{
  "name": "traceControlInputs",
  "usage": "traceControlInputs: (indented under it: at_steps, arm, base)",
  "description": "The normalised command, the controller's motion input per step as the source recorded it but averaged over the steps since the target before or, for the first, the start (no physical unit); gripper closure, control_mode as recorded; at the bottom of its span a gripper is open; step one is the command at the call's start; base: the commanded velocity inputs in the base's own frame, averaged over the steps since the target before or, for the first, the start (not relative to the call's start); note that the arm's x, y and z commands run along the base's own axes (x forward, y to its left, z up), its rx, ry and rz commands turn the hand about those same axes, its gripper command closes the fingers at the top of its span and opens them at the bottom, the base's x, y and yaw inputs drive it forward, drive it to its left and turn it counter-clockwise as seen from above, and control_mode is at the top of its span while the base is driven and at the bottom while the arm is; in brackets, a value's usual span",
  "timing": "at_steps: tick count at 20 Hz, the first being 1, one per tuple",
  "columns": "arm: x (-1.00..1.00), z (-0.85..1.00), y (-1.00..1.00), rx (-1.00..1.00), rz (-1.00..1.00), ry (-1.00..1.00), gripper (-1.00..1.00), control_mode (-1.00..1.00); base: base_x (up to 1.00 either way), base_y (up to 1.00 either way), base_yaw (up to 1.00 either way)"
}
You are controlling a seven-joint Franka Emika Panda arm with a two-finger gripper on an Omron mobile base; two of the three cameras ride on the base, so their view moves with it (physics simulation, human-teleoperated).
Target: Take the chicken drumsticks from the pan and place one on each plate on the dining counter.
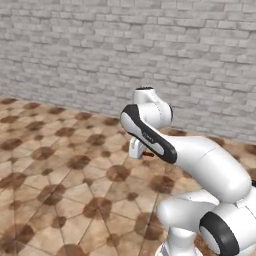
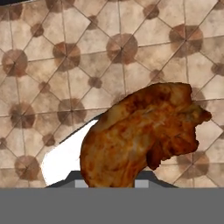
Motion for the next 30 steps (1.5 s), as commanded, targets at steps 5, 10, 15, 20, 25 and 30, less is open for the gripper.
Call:
traceControlInputs:
  at_steps: [5,10,15,20,25,30]
  arm:
    - [0.00,0.00,0.00,0.00,0.00,0.00,1.00,1.00]
    - [0.00,0.00,0.00,0.00,0.00,0.00,1.00,1.00]
    - [0.00,0.00,0.00,0.00,0.00,0.00,1.00,1.00]
    - [0.00,0.00,0.00,0.00,0.00,0.00,1.00,1.00]
    - [0.00,0.00,0.00,0.00,0.00,0.00,1.00,1.00]
    - [0.00,0.00,0.00,0.00,0.00,0.00,1.00,1.00]
  base:
    - [1.00,0.22,0.01]
    - [0.98,0.08,0.33]
    - [0.93,0.01,0.50]
    - [0.99,0.00,0.49]
    - [1.00,0.01,0.38]
    - [1.00,0.05,0.31]
